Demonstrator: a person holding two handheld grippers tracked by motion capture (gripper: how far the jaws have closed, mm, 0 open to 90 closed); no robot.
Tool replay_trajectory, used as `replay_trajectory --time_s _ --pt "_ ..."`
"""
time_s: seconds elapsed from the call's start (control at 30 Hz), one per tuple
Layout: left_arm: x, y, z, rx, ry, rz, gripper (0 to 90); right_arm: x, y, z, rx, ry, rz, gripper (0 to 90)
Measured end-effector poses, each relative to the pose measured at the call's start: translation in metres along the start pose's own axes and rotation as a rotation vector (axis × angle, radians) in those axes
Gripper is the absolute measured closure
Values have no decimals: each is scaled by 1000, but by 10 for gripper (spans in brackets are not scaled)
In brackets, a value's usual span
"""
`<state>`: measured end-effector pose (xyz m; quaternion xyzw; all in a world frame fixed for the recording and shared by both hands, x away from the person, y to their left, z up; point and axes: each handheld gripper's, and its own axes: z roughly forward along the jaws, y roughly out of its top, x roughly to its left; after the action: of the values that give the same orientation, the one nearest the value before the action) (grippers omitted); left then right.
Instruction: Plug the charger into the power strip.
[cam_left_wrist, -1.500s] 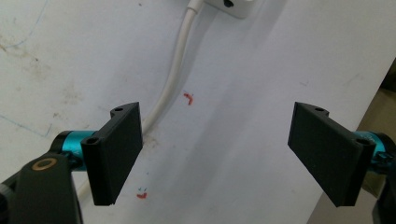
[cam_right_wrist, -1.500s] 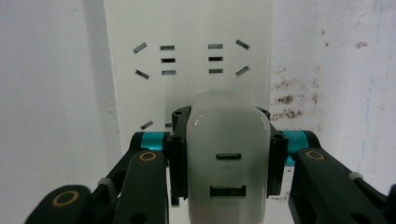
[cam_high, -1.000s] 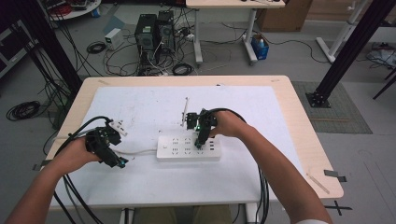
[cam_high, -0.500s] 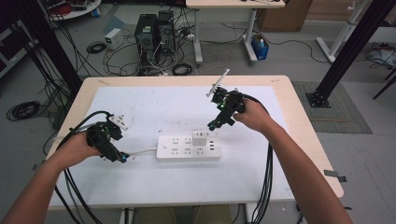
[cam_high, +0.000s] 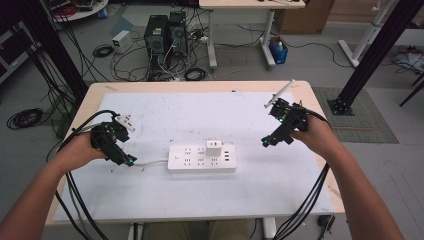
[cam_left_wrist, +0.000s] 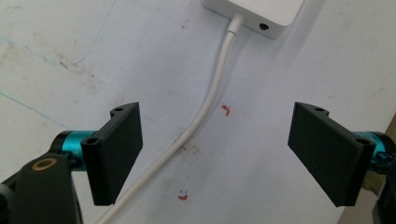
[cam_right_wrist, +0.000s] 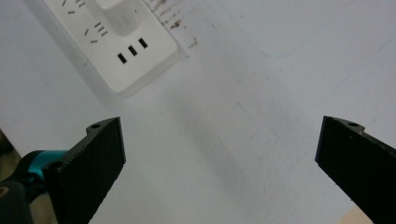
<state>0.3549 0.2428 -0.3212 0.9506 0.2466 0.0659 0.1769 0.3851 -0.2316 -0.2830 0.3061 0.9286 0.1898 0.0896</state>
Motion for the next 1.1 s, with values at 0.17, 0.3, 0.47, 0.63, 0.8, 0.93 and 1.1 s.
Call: replay_trajectory --time_s 0.17,0.3,0.47,0.63,0.8,0.93,1.1 --pt "2 0 -3 7 7 6 180 3 -20 -7 16 20 13 9" --pt "4 0 -1 10 9 1 180 3 -36 -5 38 15 25 9" --pt "5 1 1 -1 14 -5 180 2 -38 -1 46 25 28 9" --pt "7 1 3 -3 13 -10 180 1 -34 3 42 28 21 9" --pt "7 0 4 2 16 -9 180 2 -33 4 51 27 26 9" --pt "6 0 6 10 11 -5 180 2 -36 5 43 29 29 9" --pt "4 -1 9 17 4 2 180 4 -40 4 42 23 47 9"
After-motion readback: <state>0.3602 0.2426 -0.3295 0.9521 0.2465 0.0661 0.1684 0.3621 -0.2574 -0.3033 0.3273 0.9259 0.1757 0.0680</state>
